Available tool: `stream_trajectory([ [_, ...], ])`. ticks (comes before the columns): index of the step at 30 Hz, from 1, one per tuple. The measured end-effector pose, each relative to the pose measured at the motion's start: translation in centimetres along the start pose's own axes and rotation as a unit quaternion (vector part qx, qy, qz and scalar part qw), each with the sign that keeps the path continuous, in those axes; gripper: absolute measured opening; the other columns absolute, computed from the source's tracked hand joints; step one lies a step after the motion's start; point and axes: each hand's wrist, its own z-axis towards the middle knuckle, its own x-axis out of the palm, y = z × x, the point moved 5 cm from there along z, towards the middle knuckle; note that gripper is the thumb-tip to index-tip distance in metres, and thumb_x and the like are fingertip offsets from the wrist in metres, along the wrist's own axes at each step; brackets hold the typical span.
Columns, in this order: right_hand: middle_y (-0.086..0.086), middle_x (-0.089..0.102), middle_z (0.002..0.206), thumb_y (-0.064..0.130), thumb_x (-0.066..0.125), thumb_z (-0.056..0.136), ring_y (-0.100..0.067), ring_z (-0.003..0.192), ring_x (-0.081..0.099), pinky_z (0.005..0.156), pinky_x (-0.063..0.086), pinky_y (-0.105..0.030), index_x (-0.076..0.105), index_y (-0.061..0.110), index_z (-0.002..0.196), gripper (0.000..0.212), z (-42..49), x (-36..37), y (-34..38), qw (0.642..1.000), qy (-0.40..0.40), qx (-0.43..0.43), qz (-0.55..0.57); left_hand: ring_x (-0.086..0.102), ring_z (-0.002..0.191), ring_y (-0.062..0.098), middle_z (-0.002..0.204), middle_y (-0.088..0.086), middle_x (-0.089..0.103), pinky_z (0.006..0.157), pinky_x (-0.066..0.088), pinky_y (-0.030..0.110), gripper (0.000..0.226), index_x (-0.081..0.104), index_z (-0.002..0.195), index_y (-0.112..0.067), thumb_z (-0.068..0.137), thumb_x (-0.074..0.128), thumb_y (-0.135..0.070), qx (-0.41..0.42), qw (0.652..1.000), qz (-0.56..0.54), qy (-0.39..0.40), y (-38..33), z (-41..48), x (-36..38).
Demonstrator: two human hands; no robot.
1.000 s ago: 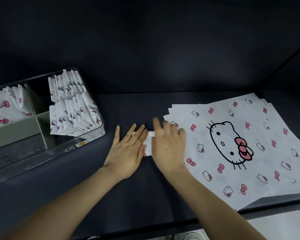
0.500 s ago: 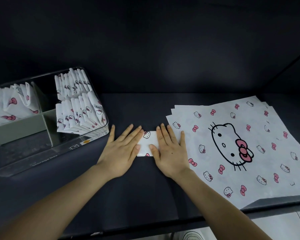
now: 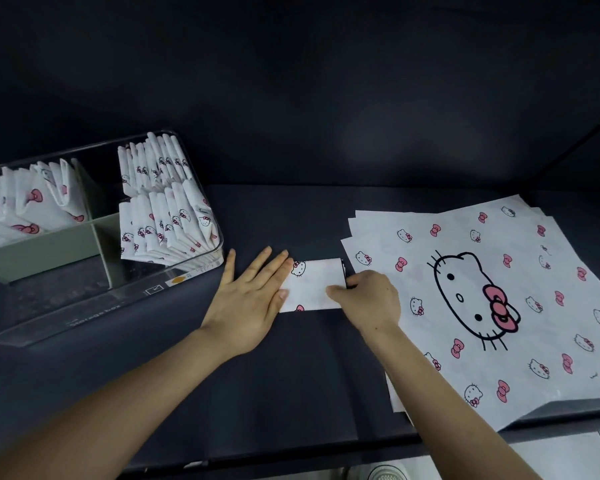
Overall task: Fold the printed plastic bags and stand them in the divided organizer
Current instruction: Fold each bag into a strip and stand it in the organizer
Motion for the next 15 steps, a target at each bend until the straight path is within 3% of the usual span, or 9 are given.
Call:
stream_trajectory([
  [2, -0.005, 0.046, 0.074, 0.019, 0.060, 0.075, -0.023, 0.065, 0.041, 0.049, 0.023, -0.028, 0.039, 0.017, 0.056, 0.028, -0.3, -0.2, 0.4, 1.000, -0.014, -0.021, -0.019, 0.024, 0.144, 0.018, 0.153, -0.004, 0.033, 0.113, 0.003, 0.054, 0.057, 0.035, 0.147, -0.015, 0.103, 0.008, -0.041, 0.001, 1.000, 0.000, -0.004, 0.0, 0.0, -0.1],
  [5, 0.000, 0.053, 0.084, 0.014, 0.058, 0.083, -0.019, 0.074, 0.049, 0.062, 0.031, -0.027, 0.047, 0.014, 0.083, 0.011, -0.8, -0.2, 1.1, 0.999, -0.005, -0.045, 0.003, 0.025, 0.143, 0.018, 0.153, -0.003, 0.035, 0.112, 0.004, 0.054, 0.057, 0.035, 0.146, -0.014, 0.103, 0.008, -0.040, 0.002, 1.000, -0.003, -0.005, 0.0, 0.0, -0.1],
  [9, 0.005, 0.059, 0.077, 0.011, 0.063, 0.078, -0.018, 0.077, 0.054, 0.074, 0.044, -0.032, 0.049, 0.012, 0.097, 0.023, -1.0, -0.4, 0.4, 0.989, 0.017, 0.015, 0.149, 0.023, 0.144, 0.017, 0.153, -0.003, 0.034, 0.113, 0.004, 0.054, 0.056, 0.035, 0.147, -0.015, 0.103, 0.011, -0.039, 0.001, 1.000, -0.009, -0.001, 0.1, 0.0, 0.0],
  [11, 0.003, 0.059, 0.075, 0.013, 0.068, 0.071, -0.021, 0.072, 0.051, 0.074, 0.043, -0.032, 0.056, 0.008, 0.090, 0.023, -0.6, -0.2, -0.1, 0.979, 0.050, 0.057, 0.189, 0.022, 0.144, 0.017, 0.154, -0.003, 0.033, 0.113, 0.003, 0.054, 0.057, 0.034, 0.148, -0.015, 0.103, 0.010, -0.040, 0.001, 1.000, -0.010, 0.002, 0.1, -0.1, 0.1],
  [13, -0.004, 0.045, 0.069, 0.017, 0.068, 0.060, -0.021, 0.068, 0.037, 0.070, 0.031, -0.030, 0.058, 0.005, 0.072, 0.019, -0.6, -0.3, 0.1, 0.972, 0.085, 0.075, 0.204, 0.022, 0.144, 0.017, 0.154, -0.003, 0.033, 0.113, 0.003, 0.054, 0.058, 0.034, 0.148, -0.015, 0.103, 0.007, -0.040, -0.001, 1.000, -0.010, 0.009, 0.1, -0.1, 0.0],
  [15, -0.009, 0.038, 0.069, 0.018, 0.067, 0.057, -0.019, 0.070, 0.033, 0.071, 0.026, -0.031, 0.054, -0.002, 0.068, 0.026, -0.8, -0.5, 0.4, 0.969, 0.096, 0.088, 0.209, 0.022, 0.144, 0.017, 0.154, -0.003, 0.032, 0.113, 0.003, 0.054, 0.059, 0.034, 0.148, -0.014, 0.103, 0.006, -0.041, 0.000, 1.000, -0.007, 0.012, 0.1, -0.1, -0.1],
])
